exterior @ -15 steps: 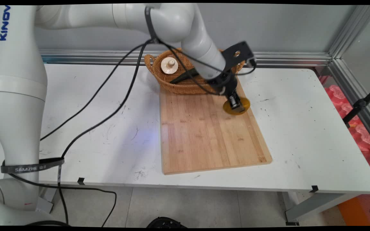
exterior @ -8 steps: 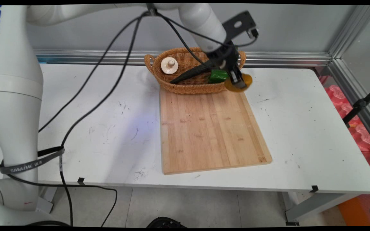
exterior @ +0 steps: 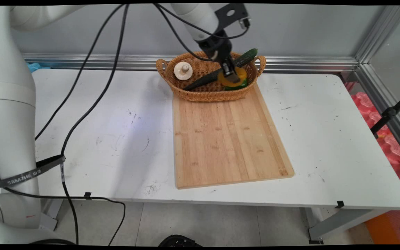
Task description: Place the picked object in the vegetable basket
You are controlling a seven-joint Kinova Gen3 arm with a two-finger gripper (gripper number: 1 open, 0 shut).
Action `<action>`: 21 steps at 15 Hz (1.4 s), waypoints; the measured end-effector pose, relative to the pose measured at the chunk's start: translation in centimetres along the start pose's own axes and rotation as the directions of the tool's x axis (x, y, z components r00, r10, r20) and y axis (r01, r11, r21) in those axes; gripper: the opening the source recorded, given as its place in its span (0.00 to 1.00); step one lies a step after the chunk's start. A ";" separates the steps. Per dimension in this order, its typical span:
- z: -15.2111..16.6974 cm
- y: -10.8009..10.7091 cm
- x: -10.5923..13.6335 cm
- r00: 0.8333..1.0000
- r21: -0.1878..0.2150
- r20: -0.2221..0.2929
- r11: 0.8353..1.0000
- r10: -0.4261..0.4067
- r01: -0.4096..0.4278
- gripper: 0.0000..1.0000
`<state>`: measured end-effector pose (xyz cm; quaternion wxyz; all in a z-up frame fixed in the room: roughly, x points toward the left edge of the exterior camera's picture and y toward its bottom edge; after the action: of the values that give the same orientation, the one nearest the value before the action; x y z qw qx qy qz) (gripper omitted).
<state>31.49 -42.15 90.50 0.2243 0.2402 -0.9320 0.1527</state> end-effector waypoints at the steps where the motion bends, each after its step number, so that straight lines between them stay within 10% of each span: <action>1: -0.2 -0.3 -0.4 1.000 0.004 0.007 1.000 0.000 0.000 0.00; 9: -1.1 -3.9 -3.6 0.999 0.069 0.051 0.998 -0.012 0.009 0.00; 21: 0.4 -4.2 -7.0 0.994 0.059 0.070 0.995 -0.084 0.080 0.00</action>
<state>39.01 -43.22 87.47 0.1898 0.2899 -0.9242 0.1608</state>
